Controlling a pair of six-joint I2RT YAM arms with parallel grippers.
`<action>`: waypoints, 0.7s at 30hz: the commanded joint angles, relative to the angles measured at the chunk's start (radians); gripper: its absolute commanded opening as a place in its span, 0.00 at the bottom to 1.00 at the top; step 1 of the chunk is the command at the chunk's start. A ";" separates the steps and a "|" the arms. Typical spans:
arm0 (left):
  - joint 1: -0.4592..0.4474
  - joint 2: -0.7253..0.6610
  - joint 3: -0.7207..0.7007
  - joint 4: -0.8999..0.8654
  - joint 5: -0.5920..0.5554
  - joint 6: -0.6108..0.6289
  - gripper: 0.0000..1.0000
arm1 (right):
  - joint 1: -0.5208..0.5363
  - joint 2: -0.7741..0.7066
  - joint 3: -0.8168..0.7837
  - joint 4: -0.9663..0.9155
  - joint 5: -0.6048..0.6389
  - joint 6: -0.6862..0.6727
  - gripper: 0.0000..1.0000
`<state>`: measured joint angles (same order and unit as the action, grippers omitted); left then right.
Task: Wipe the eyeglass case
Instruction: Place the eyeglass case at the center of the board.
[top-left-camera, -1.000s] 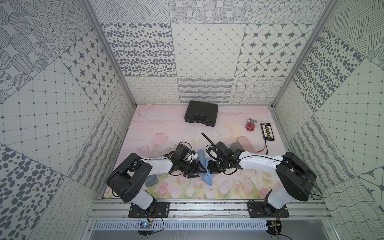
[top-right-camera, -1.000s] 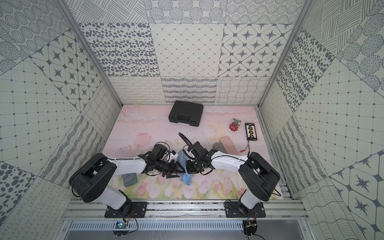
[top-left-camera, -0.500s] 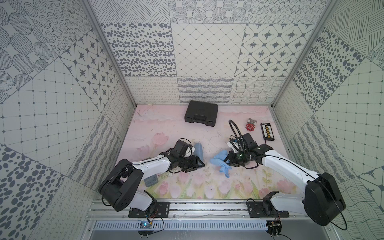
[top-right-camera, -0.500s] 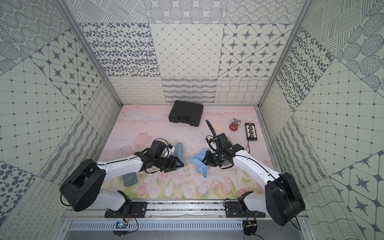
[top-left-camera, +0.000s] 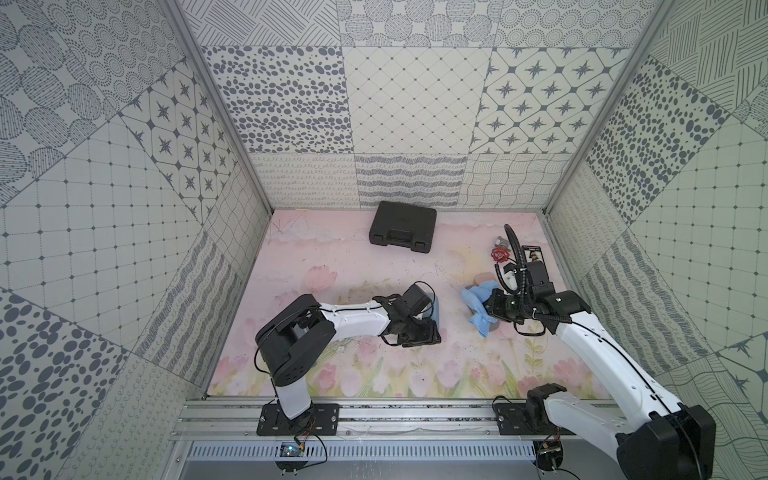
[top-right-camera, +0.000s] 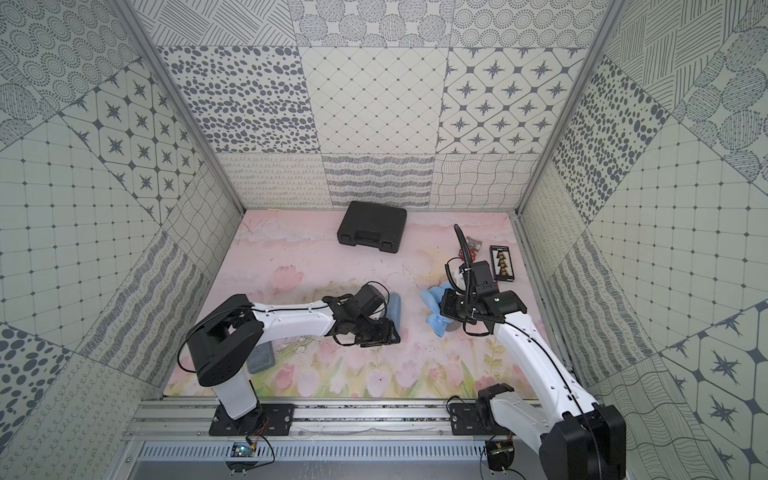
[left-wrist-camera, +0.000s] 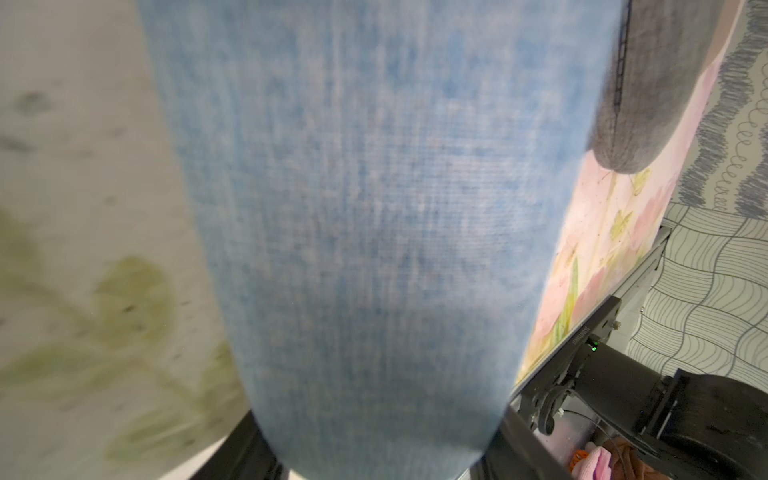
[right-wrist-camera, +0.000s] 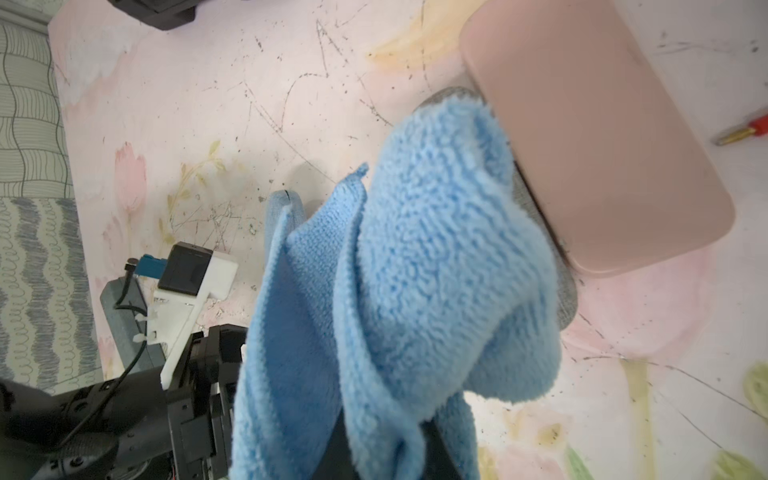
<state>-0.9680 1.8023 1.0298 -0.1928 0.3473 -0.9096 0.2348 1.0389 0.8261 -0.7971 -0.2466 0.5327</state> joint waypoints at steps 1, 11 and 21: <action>-0.055 0.110 0.155 -0.067 -0.098 -0.068 0.44 | -0.037 -0.045 -0.024 0.025 0.030 0.018 0.00; -0.066 0.240 0.314 -0.182 -0.203 -0.106 0.54 | -0.063 -0.058 -0.044 0.033 0.005 -0.002 0.00; -0.064 0.259 0.305 -0.131 -0.156 -0.133 0.99 | -0.065 -0.051 -0.063 0.060 -0.024 -0.001 0.00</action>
<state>-1.0336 2.0315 1.3495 -0.1867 0.2604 -1.0222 0.1741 0.9989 0.7692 -0.7792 -0.2573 0.5419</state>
